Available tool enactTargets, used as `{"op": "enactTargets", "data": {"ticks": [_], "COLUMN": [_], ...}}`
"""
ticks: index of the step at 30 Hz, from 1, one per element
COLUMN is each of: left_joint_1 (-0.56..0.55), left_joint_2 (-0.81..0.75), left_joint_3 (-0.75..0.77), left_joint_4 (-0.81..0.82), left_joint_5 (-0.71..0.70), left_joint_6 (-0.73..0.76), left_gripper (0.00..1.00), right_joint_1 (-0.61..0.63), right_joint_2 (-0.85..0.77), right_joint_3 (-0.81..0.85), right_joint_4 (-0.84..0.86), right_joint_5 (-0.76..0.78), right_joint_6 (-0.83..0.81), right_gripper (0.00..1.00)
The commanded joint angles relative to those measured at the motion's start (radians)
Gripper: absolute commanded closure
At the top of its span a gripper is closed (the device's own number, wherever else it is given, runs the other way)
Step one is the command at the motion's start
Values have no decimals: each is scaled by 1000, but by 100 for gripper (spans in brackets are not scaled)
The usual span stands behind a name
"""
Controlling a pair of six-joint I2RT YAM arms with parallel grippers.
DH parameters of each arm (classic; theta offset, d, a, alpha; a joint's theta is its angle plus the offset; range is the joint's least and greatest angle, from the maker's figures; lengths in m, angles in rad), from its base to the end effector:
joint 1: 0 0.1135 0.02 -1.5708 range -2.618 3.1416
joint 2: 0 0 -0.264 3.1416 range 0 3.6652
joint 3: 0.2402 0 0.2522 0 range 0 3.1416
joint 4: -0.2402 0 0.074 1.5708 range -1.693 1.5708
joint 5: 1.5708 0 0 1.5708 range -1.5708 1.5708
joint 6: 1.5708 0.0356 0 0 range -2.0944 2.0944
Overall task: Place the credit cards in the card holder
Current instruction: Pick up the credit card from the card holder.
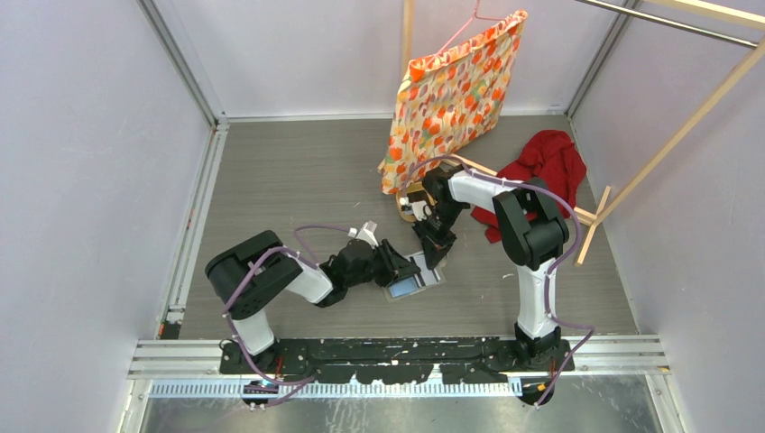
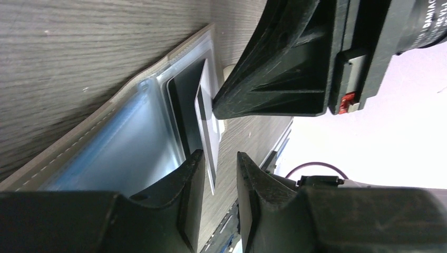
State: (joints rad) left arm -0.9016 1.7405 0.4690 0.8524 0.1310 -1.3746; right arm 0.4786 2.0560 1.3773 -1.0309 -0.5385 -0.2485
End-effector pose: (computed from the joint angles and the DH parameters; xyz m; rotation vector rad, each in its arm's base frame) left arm 0.1787 -0.2335 0.1129 -0.4567 2.3253 -1.4606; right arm 0.3085 0.1806 0.1364 0.9616 -2.6812 -0.7579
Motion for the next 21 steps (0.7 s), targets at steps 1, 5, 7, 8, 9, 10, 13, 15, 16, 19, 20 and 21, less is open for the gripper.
{"op": "enactTargets", "data": {"ticks": [1, 5, 7, 8, 9, 10, 13, 15, 16, 19, 20, 21], "left_joint_1": [-3, -6, -6, -8, -8, -8, -8, -8, -8, -8, -8, -8], "left_joint_2": [20, 53, 71, 82, 91, 100, 119, 119, 116, 93, 84, 68], "left_joint_3": [-4, -5, 2, 7, 12, 16, 25, 22, 19, -2, -10, -18], "left_joint_4": [120, 162, 166, 166, 166, 166, 166, 169, 168, 168, 168, 166], "left_joint_5": [-18, -22, -27, -28, -29, -30, -31, -31, -34, -42, -44, -46], "left_joint_6": [-26, -46, -54, -57, -60, -64, -67, -61, -57, -35, -23, -7], "left_gripper": [70, 71, 72, 73, 75, 77, 90, 99, 100, 100, 100, 100], "right_joint_1": [8, 9, 8, 8, 8, 8, 6, 6, 5, 0, -3, -7], "right_joint_2": [13, 19, 18, 18, 16, 16, 11, 0, -10, -67, -94, -127], "right_joint_3": [-1, 2, 2, 2, 2, 2, 2, 2, 3, -1, -6, -12], "right_joint_4": [46, 41, 41, 40, 40, 40, 40, 40, 39, 43, 45, 51], "right_joint_5": [16, 6, 2, 2, 1, 0, -4, -12, -18, -39, -46, -53], "right_joint_6": [-19, -21, -20, -20, -21, -20, -24, -26, -29, -51, -60, -67], "right_gripper": [88, 88, 88, 88, 88, 88, 88, 88, 88, 87, 87, 86]}}
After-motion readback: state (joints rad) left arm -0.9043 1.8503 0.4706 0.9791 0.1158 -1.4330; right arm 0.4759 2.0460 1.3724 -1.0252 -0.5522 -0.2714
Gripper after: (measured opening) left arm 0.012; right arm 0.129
